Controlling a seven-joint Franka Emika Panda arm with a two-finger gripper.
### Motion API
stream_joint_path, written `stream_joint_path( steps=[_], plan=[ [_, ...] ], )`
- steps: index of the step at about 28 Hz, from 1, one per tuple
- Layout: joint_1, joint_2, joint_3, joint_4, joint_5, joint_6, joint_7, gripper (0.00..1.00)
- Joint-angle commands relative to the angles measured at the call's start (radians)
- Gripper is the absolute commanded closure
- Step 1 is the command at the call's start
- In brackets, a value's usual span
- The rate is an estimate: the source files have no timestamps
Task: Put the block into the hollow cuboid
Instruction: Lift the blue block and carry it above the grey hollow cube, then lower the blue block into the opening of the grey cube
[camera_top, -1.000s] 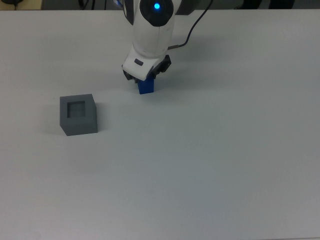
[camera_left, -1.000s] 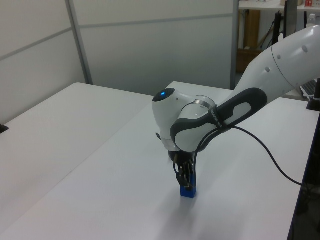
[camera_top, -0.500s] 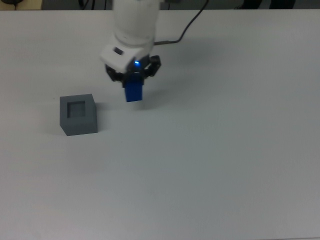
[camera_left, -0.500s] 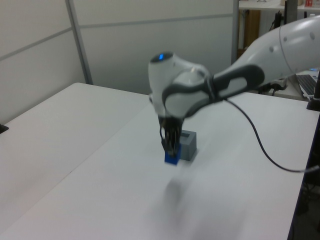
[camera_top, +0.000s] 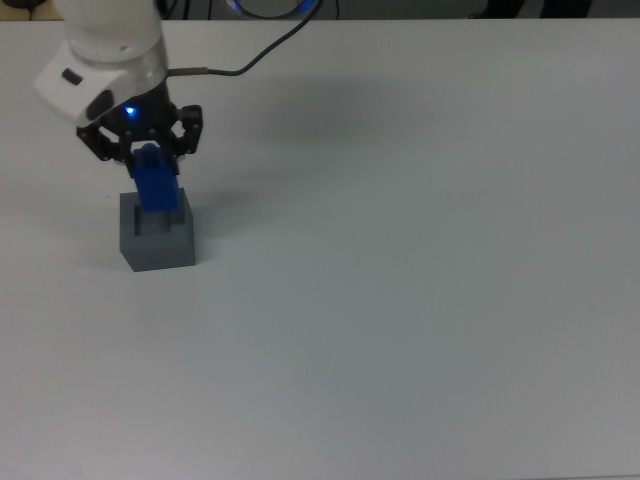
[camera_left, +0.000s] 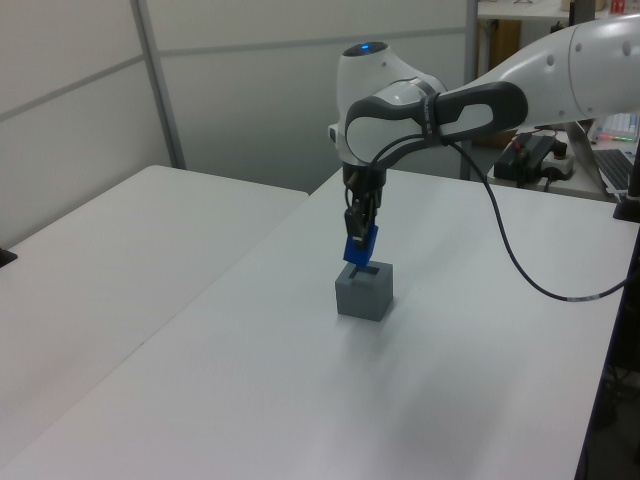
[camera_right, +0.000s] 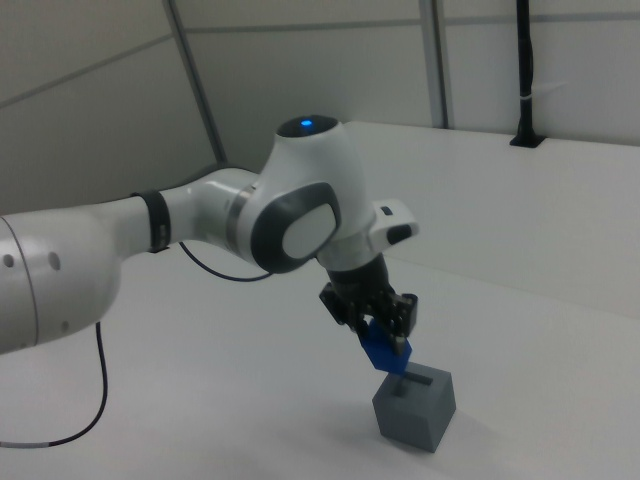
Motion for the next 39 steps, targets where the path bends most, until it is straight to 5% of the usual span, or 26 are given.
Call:
stream_joint_path(
  steps=[1,17,21,22,23,27,39],
  plan=[
    [-0.03,0.062,0.0,0.05,0.017,-0.025,-0.059,1.0],
    [-0.038,0.105,0.003,0.061,0.017,0.026,-0.06,0.96],
    [-0.038,0.112,0.003,0.061,0.01,0.026,-0.062,0.8],
    [-0.038,0.115,0.005,0.061,0.008,0.026,-0.06,0.5],
    [-0.036,0.117,0.005,0.061,0.007,0.026,-0.06,0.31],
    [-0.036,0.117,0.008,0.061,0.007,0.026,-0.057,0.0],
    [-0.026,0.063,0.017,0.064,0.028,-0.001,-0.045,0.0]
  ],
)
